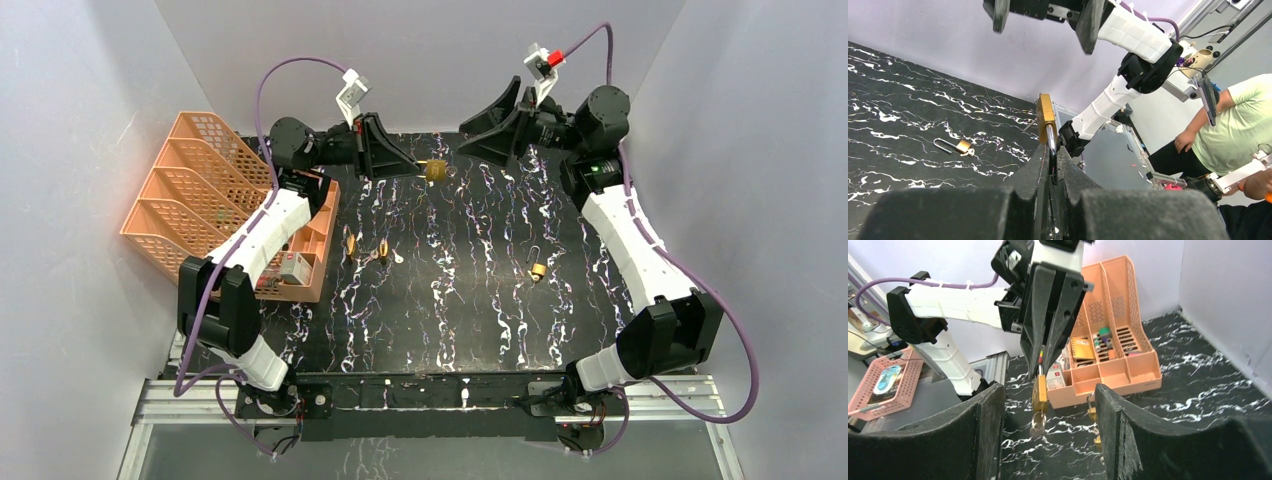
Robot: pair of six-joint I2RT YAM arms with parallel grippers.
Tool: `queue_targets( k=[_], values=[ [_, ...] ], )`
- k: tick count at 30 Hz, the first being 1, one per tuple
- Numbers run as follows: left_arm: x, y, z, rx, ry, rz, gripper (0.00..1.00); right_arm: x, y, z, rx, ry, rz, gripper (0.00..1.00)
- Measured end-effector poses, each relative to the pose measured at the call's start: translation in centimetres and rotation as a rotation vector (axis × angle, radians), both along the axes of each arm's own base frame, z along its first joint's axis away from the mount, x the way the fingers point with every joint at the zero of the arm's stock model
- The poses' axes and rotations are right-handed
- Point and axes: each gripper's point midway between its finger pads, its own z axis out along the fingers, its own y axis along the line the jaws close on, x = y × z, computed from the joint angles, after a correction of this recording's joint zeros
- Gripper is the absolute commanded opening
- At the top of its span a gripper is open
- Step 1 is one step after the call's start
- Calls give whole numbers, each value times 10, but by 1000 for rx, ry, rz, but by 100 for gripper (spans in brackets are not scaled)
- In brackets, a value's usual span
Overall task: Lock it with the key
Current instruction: Lock the lock.
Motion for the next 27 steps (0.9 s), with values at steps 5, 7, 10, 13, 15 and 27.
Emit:
queue_targets(
  k=[5, 7, 10, 13, 15, 27],
  values=[
    [4, 5, 2, -3, -4, 17, 0, 1, 0, -25, -42, 59, -9, 62],
    [4, 5, 2, -4, -4, 21, 0, 3, 0, -35, -58, 85, -11, 56],
    [6, 6, 3, -6, -5, 28, 0, 4, 0, -45, -73, 117, -13, 52],
    [6, 7, 3, -6, -4, 29, 0, 2, 2, -48, -80, 128, -8, 49],
    [6, 7, 3, -6, -4, 29, 0, 1, 3, -48, -81, 126, -3, 49],
    [9, 8, 3, -9, -9, 41, 0, -12, 22, -52, -83, 141, 65, 21]
  ],
)
